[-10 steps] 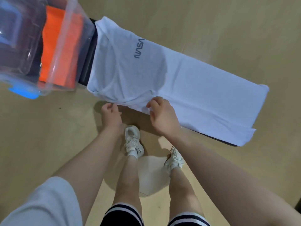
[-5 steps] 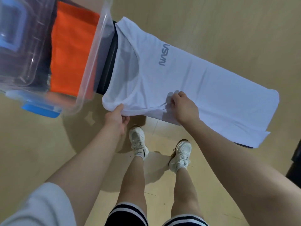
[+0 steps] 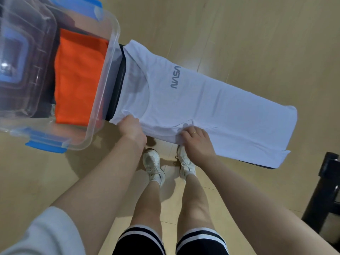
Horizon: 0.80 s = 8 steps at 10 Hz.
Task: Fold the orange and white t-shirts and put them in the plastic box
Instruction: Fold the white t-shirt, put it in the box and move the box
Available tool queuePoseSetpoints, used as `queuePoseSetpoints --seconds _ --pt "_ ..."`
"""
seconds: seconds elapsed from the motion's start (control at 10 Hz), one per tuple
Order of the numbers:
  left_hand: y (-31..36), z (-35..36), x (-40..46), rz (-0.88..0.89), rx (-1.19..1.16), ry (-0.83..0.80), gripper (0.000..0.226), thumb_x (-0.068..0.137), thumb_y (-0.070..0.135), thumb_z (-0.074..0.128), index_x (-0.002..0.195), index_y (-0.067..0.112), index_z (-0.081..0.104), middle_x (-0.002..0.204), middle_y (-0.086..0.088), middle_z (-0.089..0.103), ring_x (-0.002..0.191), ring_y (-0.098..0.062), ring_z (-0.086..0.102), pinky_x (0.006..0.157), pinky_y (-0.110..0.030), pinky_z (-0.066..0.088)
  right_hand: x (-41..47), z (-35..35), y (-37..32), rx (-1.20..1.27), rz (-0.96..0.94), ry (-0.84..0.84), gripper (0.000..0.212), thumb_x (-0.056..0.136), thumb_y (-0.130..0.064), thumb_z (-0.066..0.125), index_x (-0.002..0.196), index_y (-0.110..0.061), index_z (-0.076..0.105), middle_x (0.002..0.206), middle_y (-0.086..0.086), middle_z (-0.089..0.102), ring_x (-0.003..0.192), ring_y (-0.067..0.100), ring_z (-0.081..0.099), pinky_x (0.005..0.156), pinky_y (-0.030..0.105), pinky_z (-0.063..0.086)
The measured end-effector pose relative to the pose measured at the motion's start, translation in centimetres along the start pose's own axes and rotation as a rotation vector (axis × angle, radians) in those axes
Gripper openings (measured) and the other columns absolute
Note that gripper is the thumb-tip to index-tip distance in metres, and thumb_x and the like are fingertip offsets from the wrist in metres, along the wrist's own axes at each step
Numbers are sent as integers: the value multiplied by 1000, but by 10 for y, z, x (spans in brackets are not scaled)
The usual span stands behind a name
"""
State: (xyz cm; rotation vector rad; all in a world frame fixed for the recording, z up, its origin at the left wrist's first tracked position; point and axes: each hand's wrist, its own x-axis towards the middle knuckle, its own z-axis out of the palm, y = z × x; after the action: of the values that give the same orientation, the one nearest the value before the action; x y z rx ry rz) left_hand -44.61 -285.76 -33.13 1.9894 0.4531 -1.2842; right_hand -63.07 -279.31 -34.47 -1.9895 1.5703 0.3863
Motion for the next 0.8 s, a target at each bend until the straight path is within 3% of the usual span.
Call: queuePoseSetpoints --seconds 0.1,0.2,0.3,0.4,0.5,0.6,0.7,0.8 --pt "-2 7 1 108 228 40 41 94 13 36 132 -3 41 112 -18 55 92 -18 39 98 -40 41 1 -14 16 86 129 -7 47 83 -3 42 128 -13 47 138 7 44 128 29 37 100 33 25" --pt "-7 18 -14 330 451 -26 33 94 12 38 125 2 45 137 -18 43 97 -16 41 86 -26 36 7 -36 30 224 127 17 38 84 -2 43 121 -5 52 134 13 45 116 35 46 84 38 44" --pt "-4 46 -32 541 666 -211 27 92 7 41 117 8 53 129 -12 50 102 -15 48 86 -21 35 34 -66 52 326 130 120 28 87 -6 45 112 -2 58 122 16 52 106 37 52 82 41 47" --pt "11 92 -37 706 843 -367 22 91 6 44 108 4 59 108 -14 61 91 -18 53 80 -22 41 78 -96 83 352 169 157 28 88 -7 44 113 -3 57 121 18 52 109 37 50 88 40 43" --pt "25 149 -33 843 1002 -383 22 90 9 48 109 5 58 103 -13 66 91 -23 58 83 -26 41 121 -114 120 406 211 92 29 89 -7 42 115 -5 57 124 16 53 114 33 48 90 36 39" --pt "31 200 -17 852 1107 -443 20 89 9 49 105 6 60 100 -15 67 88 -24 58 86 -30 44 159 -121 152 444 224 -70 29 89 -7 41 113 -8 58 120 15 57 114 31 50 92 35 40" --pt "30 238 8 782 1290 -609 24 87 13 51 104 2 62 100 -20 66 88 -25 58 82 -27 44 185 -115 176 515 231 -259 25 91 -12 44 108 -5 60 113 13 63 107 31 56 84 30 39" --pt "27 260 34 662 1590 -652 20 89 14 49 104 10 61 93 -6 61 89 -23 55 76 -23 38 205 -94 192 618 261 -410 22 89 -16 47 104 -8 62 105 9 67 101 27 60 82 30 44"
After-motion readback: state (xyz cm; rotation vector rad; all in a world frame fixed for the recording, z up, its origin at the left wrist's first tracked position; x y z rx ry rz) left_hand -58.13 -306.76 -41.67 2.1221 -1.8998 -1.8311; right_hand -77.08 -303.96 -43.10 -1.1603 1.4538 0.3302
